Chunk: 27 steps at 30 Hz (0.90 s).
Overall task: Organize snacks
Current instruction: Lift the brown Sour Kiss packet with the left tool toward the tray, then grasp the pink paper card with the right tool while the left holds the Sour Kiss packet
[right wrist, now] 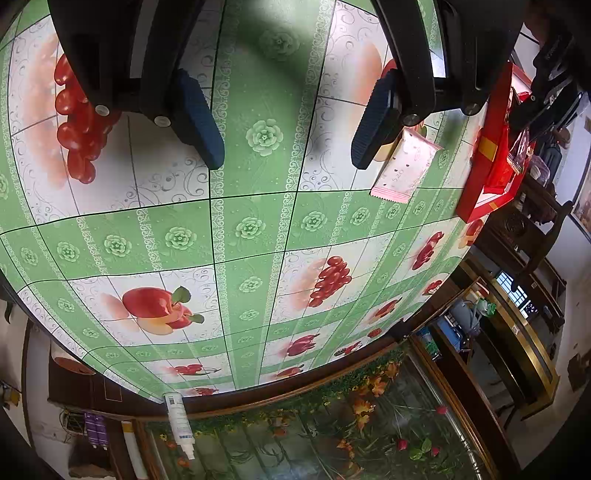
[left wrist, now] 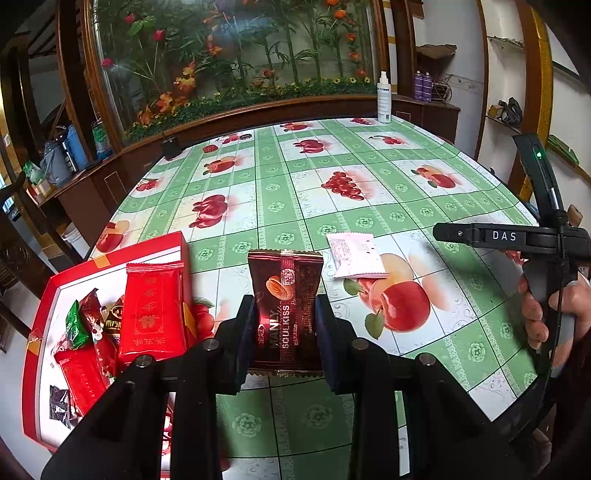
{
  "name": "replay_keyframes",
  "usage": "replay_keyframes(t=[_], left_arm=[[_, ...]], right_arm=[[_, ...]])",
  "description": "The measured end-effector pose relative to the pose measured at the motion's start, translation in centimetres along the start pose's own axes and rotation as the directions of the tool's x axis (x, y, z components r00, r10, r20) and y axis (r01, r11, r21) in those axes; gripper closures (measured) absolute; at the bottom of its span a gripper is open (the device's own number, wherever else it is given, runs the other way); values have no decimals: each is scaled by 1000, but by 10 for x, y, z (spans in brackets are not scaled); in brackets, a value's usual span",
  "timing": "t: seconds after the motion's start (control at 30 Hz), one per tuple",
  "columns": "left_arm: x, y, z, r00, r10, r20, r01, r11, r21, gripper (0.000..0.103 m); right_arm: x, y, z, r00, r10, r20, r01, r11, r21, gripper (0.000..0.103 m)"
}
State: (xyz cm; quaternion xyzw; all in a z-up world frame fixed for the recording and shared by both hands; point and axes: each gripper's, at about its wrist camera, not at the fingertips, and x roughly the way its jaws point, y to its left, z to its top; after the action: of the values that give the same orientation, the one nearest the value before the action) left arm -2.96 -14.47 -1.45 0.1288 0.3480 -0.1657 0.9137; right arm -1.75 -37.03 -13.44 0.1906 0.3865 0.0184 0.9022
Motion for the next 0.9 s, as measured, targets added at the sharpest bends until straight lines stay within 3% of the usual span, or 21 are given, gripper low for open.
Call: replay_keyframes(t=[0.13, 0.23, 0.37, 0.5, 0.67, 0.9], left_arm=[[0, 1, 0, 1000, 0, -2, 0, 1000, -7, 74], [-5, 10, 0, 1000, 9, 10, -9, 1000, -22, 74], [-11, 30, 1, 999, 33, 23, -32, 998, -63, 74], [-15, 52, -3, 998, 49, 29, -46, 993, -106, 74], [-12, 65, -9, 998, 50, 26, -46, 990, -133, 74], [-13, 70, -12, 999, 43, 31, -38, 989, -141, 74]], right_arm=[[1, 2, 0, 1000, -8, 0, 8, 1000, 10, 29], [2, 10, -1, 999, 54, -7, -53, 997, 60, 28], [10, 48, -4, 996, 86, -38, -85, 996, 34, 28], [25, 90, -7, 998, -33, -59, 29, 998, -54, 28], [46, 113, -7, 992, -64, -113, 58, 997, -53, 28], [62, 131, 1, 977, -174, -126, 172, 985, -27, 28]])
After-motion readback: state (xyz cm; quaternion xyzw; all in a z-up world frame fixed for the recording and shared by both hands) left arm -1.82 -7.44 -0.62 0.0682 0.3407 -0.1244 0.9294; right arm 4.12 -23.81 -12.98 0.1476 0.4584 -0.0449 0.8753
